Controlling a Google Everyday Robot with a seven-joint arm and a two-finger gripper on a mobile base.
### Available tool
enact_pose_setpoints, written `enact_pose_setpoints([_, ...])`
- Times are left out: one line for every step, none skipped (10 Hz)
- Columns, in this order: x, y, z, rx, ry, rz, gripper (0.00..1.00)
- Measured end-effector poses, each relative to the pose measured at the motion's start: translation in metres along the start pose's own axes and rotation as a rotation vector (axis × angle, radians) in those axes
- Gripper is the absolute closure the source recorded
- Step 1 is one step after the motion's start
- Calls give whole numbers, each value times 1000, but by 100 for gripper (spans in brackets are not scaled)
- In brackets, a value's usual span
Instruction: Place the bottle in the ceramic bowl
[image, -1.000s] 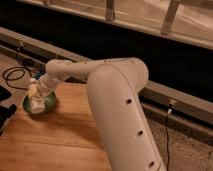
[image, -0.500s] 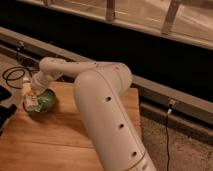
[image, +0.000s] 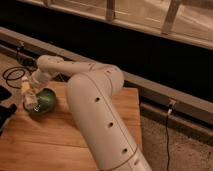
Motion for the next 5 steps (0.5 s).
enact_pose_setpoints([0, 2, 1, -1, 1, -2, 95])
enact_pose_setpoints([0, 2, 1, -1, 2, -2, 95])
enact_pose_setpoints([0, 1, 1, 0, 2, -1, 95])
enact_pose_setpoints([1, -1, 1, 1, 2, 1, 95])
enact_pose_setpoints([0, -2, 0, 2, 0, 2, 95])
